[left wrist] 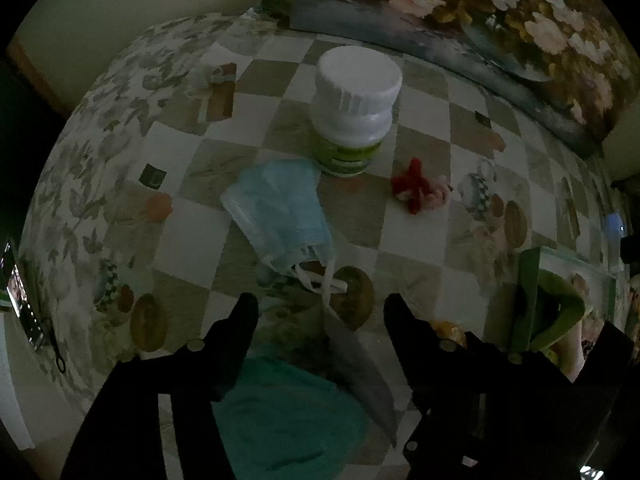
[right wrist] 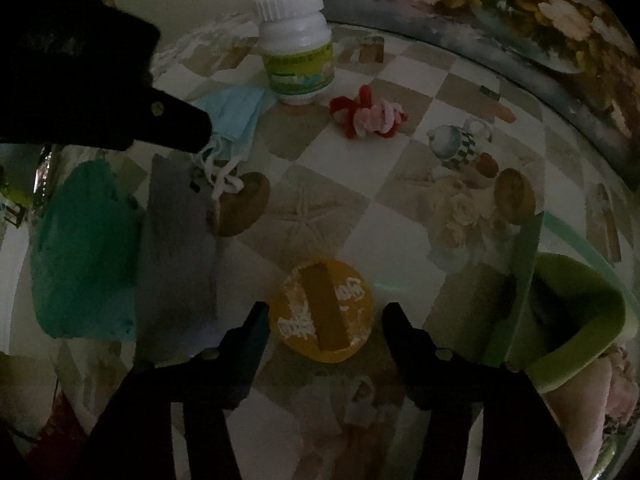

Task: Organize soft objects
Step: 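Grasp the orange round tin with the right tool while the left tool grasps the grey cloth, then lift the tin and grey cloth and carry both over the tray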

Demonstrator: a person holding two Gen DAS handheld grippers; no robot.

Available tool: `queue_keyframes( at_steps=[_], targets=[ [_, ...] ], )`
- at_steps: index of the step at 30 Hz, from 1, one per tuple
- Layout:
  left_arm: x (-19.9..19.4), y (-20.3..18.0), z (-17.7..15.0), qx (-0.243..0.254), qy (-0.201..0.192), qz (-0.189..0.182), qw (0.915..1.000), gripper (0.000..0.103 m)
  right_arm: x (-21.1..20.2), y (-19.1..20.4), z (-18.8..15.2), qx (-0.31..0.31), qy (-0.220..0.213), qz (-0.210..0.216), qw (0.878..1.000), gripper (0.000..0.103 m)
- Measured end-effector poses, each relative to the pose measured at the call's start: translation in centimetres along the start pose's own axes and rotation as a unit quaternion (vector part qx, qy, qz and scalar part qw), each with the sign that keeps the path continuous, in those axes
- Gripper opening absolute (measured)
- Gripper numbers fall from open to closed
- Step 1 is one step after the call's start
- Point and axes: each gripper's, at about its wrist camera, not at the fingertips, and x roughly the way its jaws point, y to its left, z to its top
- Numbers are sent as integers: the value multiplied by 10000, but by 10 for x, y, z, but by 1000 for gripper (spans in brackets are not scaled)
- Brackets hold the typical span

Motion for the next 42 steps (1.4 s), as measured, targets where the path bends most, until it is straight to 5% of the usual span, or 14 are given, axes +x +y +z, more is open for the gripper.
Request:
queue_keyframes(
  at_steps=[17,32,42],
  targets=[
    [15,-23,-4,426,271,-15,9987,14,-4,-15,2,224,8,-20,9997,55],
    [27,-48,-8,765,338,64,9965,11,-6,-29,2,374,24,0,9993,55],
    [20,-40,-10,567,148,-41,9983,10,-10,-28,-2,447,-14,-14,9990,55]
  ],
)
